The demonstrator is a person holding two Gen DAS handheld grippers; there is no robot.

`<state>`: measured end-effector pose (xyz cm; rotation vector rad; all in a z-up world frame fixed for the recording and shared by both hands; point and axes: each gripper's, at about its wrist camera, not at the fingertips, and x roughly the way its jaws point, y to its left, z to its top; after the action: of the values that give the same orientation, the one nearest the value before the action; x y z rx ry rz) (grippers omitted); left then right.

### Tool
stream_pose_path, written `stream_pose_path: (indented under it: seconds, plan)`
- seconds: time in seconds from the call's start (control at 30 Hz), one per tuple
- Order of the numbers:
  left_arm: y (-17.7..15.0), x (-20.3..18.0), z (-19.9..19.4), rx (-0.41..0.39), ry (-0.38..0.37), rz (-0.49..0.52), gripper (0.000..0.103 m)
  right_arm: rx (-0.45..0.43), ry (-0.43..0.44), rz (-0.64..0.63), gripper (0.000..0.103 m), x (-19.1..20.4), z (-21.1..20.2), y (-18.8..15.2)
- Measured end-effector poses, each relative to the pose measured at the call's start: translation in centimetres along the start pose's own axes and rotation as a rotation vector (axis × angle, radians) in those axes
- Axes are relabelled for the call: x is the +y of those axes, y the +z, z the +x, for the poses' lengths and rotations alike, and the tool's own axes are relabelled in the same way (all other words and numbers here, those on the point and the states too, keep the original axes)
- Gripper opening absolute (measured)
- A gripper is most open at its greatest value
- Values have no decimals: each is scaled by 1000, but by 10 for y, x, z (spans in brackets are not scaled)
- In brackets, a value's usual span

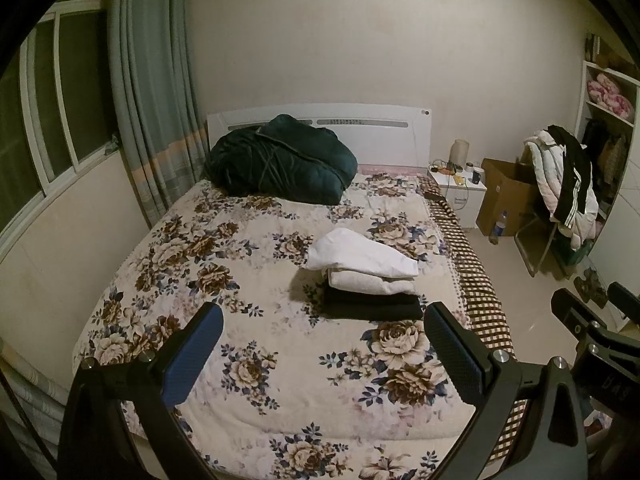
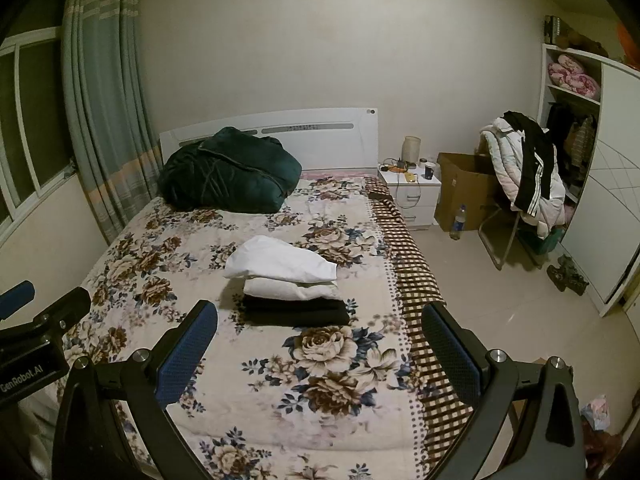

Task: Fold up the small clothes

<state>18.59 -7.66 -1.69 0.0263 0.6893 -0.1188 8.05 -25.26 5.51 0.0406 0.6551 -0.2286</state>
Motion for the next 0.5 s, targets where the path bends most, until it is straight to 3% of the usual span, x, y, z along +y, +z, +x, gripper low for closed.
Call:
stream_pose_path:
  seconds: [0.5]
  plan:
    - [1,0,0,1,0,2,103,0,3,1,103,2,1,0]
